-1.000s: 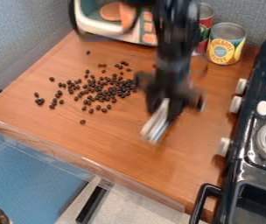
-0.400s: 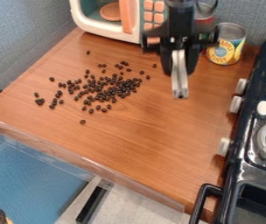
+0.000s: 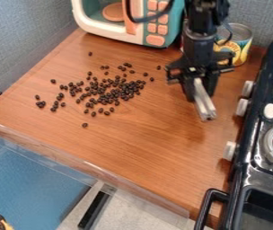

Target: Sweep into pile

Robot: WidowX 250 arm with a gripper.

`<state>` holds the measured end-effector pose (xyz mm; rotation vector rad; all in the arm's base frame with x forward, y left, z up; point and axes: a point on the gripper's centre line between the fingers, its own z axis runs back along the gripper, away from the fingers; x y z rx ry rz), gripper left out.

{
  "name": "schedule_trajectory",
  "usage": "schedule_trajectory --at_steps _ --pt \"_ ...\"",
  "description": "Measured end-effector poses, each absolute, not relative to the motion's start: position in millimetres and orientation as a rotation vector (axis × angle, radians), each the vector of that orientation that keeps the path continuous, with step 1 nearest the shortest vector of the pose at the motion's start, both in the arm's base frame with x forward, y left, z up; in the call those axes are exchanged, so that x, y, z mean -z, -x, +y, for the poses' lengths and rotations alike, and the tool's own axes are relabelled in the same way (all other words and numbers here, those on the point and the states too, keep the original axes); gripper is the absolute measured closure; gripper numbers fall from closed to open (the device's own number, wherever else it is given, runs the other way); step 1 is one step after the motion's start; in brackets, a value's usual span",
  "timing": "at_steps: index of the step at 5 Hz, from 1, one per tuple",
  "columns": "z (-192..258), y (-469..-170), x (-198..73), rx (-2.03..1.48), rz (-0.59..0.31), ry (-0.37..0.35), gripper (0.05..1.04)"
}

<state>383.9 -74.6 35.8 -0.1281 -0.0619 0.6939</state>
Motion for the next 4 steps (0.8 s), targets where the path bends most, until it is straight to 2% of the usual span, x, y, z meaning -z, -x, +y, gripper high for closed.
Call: schedule_trajectory --at_steps 1,2,4 --pt "-65.4 -401.1 -25.8 -0.788 -0.051 0.165 0.690" --pt "-61.4 -417.5 -28.0 -0.838 -0.068 0.182 0.691" --pt "-39.6 -440.3 -23.2 -0.923 -0.091 0.187 0.690"
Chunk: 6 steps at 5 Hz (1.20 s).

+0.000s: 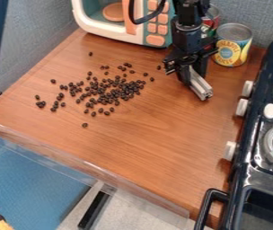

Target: Sweep into pile

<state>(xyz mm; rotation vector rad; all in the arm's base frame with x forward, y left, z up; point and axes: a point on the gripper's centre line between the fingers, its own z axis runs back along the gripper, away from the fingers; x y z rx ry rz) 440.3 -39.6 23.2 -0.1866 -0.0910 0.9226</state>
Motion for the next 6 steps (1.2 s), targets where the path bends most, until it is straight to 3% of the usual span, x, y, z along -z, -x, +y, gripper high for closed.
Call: schedule_trajectory --at_steps 2,6 --pt "-34.0 -440.8 -19.4 -0.936 -0.125 0.175 0.691" --pt "8.3 -396.8 -19.3 -1.033 -0.157 0.188 0.691"
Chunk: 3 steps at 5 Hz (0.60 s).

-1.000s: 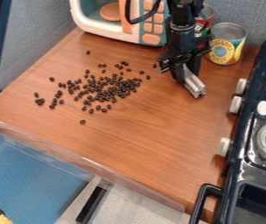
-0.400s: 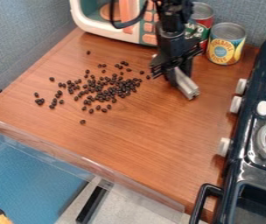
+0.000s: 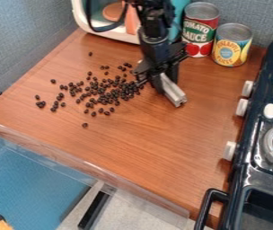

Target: Sweep into pile

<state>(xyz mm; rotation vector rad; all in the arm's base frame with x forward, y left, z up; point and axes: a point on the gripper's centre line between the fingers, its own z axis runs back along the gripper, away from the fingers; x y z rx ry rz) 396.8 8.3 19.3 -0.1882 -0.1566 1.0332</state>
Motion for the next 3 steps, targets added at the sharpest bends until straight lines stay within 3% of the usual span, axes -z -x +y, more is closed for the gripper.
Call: schedule_trajectory --at_steps 3 --pt "41.8 -370.2 -20.8 -1.083 -0.158 0.225 0.691"
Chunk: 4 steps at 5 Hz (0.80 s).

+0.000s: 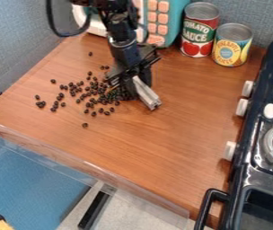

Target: Sweep into pile

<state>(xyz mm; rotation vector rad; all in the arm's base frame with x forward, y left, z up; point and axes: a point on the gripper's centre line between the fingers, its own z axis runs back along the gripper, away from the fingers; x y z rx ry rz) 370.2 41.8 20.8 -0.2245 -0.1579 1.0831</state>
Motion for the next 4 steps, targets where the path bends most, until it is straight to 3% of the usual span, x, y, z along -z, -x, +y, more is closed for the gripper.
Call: schedule_trajectory --at_steps 4 --pt "63.8 -343.7 -31.7 -1.121 -0.205 0.252 0.691"
